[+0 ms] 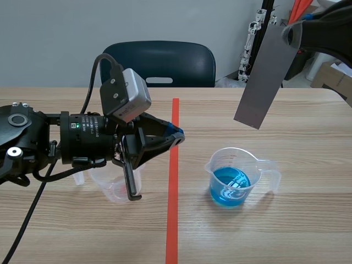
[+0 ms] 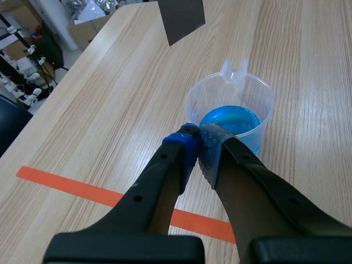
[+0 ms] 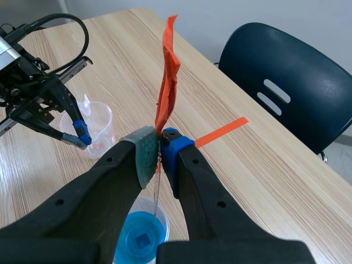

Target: Do the redox reaction experiment. move the plate over the left beaker

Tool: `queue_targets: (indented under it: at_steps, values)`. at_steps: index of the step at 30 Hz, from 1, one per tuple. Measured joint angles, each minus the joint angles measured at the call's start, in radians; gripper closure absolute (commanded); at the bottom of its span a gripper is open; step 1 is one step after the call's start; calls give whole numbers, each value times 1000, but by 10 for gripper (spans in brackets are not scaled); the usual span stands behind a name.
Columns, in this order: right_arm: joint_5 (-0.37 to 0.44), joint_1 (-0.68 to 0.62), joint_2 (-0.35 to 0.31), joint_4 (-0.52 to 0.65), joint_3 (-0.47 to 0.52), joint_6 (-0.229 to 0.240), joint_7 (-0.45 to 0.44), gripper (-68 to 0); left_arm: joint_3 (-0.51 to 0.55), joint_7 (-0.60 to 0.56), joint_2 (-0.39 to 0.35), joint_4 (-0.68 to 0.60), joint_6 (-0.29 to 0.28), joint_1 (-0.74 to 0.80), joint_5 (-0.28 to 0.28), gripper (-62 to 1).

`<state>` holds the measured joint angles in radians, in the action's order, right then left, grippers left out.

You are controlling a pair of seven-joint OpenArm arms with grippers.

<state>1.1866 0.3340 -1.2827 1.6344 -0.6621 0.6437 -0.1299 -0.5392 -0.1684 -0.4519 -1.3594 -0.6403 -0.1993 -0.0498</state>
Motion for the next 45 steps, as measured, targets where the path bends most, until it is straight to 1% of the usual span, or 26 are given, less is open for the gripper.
queue_targets:
  at_steps: [38, 42, 45]
  values:
    - [0, 0, 0, 0, 0, 0, 1, -6, 0, -1, -1, 0, 0, 5, 0, -27]
    - [0, 0, 0, 0, 0, 0, 2, -6, 29, -58, -24, 0, 0, 40, -1, -27]
    - [-1, 0, 1, 0, 0, 0, 5, -6, 107, -130, -60, 0, 0, 111, 0, -27]
